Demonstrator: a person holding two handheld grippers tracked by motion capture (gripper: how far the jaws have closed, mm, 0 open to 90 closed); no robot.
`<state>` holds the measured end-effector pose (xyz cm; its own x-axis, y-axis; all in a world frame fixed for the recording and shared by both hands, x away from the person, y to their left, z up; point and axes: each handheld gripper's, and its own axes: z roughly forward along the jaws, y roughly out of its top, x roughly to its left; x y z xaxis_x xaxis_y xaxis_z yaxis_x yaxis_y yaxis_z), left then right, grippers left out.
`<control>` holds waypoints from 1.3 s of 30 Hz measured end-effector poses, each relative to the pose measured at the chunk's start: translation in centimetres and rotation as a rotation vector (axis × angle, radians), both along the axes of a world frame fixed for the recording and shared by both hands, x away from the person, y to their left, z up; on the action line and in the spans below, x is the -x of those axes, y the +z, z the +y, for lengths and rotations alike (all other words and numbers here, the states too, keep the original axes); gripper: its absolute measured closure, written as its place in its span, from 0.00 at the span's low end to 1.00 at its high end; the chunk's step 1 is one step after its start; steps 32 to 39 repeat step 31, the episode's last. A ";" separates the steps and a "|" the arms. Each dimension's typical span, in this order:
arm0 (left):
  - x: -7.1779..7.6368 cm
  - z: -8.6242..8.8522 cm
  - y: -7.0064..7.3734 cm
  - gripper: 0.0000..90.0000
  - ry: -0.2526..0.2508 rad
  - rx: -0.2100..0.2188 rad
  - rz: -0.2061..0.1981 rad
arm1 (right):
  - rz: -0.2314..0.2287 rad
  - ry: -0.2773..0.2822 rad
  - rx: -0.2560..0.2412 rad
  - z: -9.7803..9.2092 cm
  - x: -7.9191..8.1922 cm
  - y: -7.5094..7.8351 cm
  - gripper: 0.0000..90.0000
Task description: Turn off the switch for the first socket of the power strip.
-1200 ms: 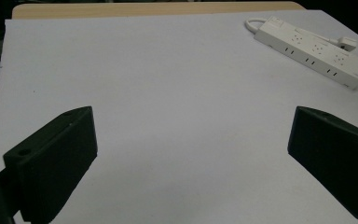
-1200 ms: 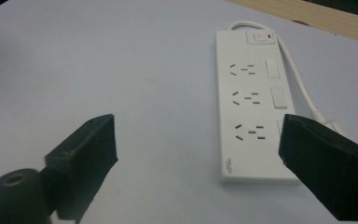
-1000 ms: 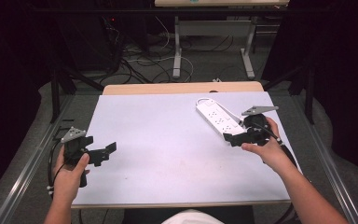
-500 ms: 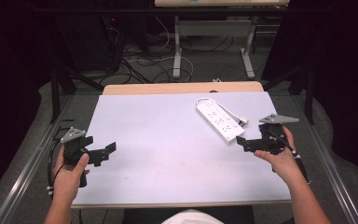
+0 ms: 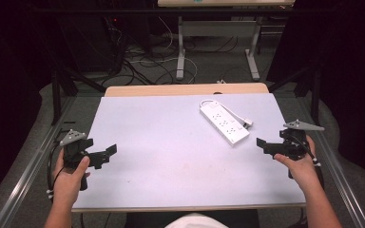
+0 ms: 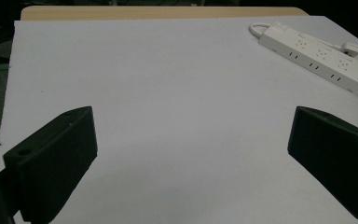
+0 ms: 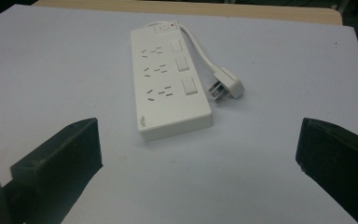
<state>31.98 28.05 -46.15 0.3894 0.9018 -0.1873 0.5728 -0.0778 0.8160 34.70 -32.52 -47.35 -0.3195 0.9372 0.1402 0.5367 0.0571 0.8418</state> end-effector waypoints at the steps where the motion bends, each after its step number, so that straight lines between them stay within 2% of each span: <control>1: 0.0 0.0 0.0 0.01 0.000 -0.001 -0.001 | 0.024 0.008 0.005 -0.3 0.0 -0.1 0.00; 3: -0.1 0.0 -0.1 0.01 -0.002 -0.004 -0.001 | 0.012 -0.003 0.005 -0.5 -0.1 -0.5 0.00; 10: -0.2 0.0 -0.3 0.01 0.001 -0.008 0.001 | 0.025 -0.026 -0.003 -0.9 -0.4 -1.7 0.00; 19: -0.3 0.0 -0.6 0.01 0.002 -0.014 0.008 | 0.057 -0.015 0.001 -0.9 -0.8 -3.1 0.01; 21: -0.4 0.0 -0.6 0.01 0.001 -0.015 0.007 | 0.060 -0.022 -0.007 -0.7 -0.9 -3.2 0.01; 26: -0.4 -0.1 -0.6 0.01 0.003 -0.017 0.005 | 0.056 -0.011 0.011 -0.7 -0.9 -3.5 0.01; 39: -0.4 -0.1 -0.6 0.01 0.001 -0.017 0.003 | 0.054 -0.012 0.009 -0.5 -0.9 -3.4 0.01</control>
